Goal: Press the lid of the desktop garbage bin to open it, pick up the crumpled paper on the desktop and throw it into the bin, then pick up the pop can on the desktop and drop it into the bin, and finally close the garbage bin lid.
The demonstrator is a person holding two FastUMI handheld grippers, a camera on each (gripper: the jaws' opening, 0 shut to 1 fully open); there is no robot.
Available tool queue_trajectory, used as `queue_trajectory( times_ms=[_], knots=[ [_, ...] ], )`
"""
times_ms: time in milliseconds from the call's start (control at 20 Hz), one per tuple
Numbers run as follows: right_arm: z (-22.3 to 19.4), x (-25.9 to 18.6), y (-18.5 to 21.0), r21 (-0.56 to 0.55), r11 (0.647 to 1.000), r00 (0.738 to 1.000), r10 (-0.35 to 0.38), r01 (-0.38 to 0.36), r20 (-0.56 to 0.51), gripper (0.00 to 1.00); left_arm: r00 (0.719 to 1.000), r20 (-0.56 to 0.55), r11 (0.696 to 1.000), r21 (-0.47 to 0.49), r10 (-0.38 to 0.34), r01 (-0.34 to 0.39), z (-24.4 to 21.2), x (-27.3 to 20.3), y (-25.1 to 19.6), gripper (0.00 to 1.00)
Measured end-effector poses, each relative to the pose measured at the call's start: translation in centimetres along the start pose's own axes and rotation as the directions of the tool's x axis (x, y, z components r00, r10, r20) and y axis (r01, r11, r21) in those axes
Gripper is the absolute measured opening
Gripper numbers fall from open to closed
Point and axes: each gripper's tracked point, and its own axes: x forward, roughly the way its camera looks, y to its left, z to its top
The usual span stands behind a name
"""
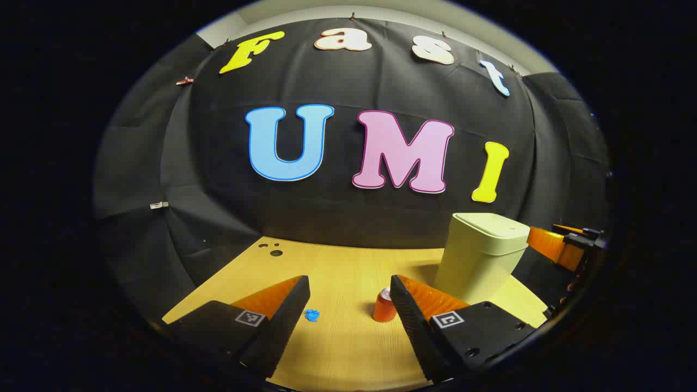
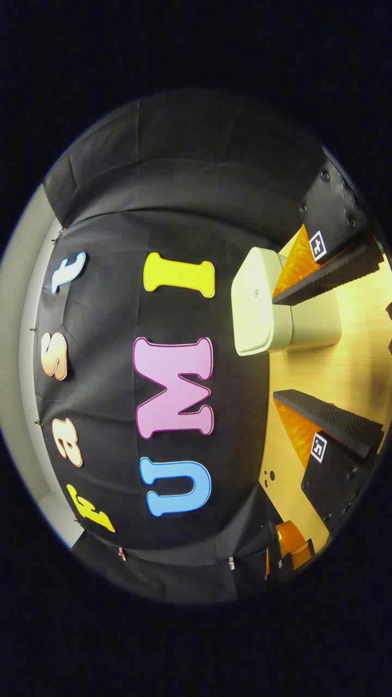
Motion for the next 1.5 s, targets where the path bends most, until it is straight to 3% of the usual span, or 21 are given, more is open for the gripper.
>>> queue_trajectory(
  times_ms=[500, 1050, 1500],
  knots=[
    [-0.6, 1.8, 0.2, -0.014, 0.999, 0.999, 0.047, -0.047, -0.02, 0.98, 1.0, -0.022, 1.0, -0.003, -0.011, 0.011, -0.1, 1.5, -1.8, 0.95],
    [-0.2, 3.2, 0.2, 0.005, 0.999, 0.999, 0.05, -0.05, -0.005, 0.98, 1.0, -0.017, 1.0, 0.015, -0.024, 0.024, 0.0, 1.9, -2.5, 0.95],
    [0.1, 3.7, 0.4, -0.043, 0.999, 0.999, 0.034, -0.033, 0.014, 0.97, 0.999, -0.027, 0.999, 0.032, -0.041, 0.042, -0.5, 2.3, -2.8, 0.95]
  ],
)
